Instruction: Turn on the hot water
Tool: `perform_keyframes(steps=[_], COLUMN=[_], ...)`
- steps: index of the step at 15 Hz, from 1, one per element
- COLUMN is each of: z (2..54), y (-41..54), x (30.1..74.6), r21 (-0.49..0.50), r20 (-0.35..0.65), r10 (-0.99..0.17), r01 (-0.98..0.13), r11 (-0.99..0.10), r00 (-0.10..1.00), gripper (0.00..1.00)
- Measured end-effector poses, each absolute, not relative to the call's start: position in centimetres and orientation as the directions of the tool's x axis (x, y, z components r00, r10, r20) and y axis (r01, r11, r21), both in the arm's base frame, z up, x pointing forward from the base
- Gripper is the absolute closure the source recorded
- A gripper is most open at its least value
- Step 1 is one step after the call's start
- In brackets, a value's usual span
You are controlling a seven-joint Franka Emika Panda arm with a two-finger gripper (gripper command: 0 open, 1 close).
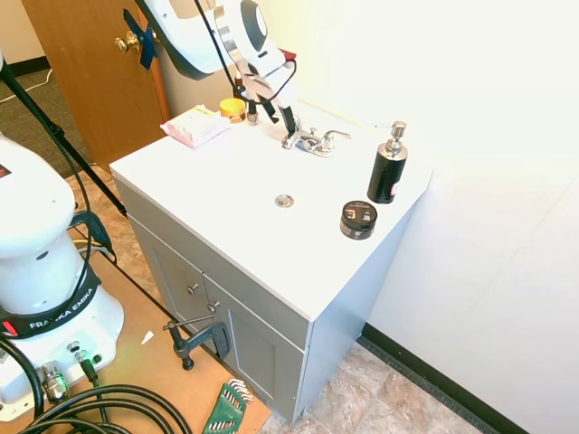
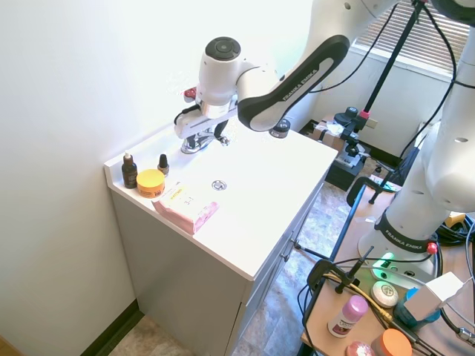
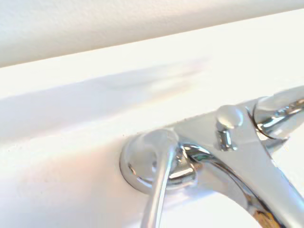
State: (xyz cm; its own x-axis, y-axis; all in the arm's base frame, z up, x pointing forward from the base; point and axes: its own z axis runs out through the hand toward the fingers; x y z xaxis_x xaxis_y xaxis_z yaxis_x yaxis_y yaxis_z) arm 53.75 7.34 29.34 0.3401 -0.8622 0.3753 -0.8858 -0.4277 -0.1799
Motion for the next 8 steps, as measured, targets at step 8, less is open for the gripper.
perform_keyframes(steps=[8], z=[30.7], y=[1.8], x=[45.2], r21=[-0.112], r20=[0.272], r10=[-0.883], r01=[-0.899], r11=[-0.423], r00=[0.382], gripper=[0.00])
